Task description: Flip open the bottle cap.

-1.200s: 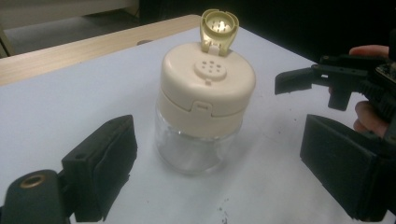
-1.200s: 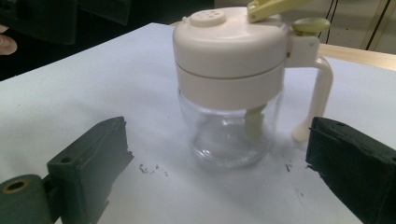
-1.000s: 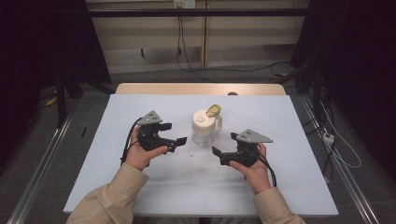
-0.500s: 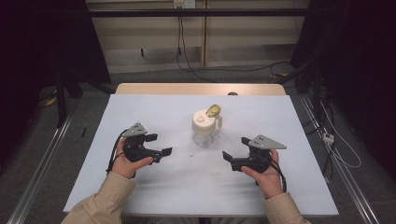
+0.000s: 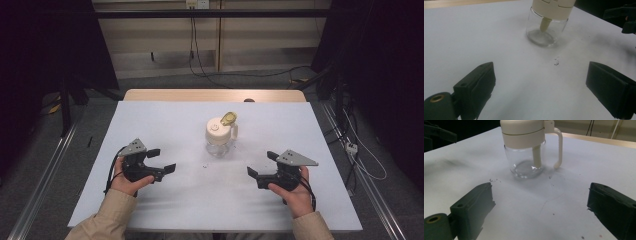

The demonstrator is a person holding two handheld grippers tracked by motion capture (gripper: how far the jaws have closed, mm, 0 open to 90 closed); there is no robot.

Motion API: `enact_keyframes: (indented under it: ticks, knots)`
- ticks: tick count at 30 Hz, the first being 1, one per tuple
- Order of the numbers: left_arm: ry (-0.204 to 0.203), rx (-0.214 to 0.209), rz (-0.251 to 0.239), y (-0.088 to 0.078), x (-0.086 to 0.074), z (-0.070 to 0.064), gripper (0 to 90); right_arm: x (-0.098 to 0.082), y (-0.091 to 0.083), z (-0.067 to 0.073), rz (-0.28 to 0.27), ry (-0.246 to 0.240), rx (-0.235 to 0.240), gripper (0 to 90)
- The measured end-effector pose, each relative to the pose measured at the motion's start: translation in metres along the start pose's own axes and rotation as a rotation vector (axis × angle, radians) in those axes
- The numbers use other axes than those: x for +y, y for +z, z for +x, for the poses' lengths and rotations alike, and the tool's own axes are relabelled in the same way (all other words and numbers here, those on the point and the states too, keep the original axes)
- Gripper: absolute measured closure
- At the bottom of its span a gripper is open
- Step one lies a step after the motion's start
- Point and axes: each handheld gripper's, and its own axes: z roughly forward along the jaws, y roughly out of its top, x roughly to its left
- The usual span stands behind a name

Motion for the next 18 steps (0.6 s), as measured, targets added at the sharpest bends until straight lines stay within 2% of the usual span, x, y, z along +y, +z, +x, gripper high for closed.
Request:
enact_keyframes:
  ticks: [4, 18]
  knots:
    - [-0.014, 0.014, -0.008, -0.006, -0.005, 0.002, 8.5, -0.003, -0.010, -0.003, -0.007, 0.002, -0.006, 6.4]
    - [-0.007, 0.035, -0.008, -0.021, -0.018, 0.005, 8.6, -0.012, -0.030, -0.013, -0.003, 0.012, -0.024, 6.7]
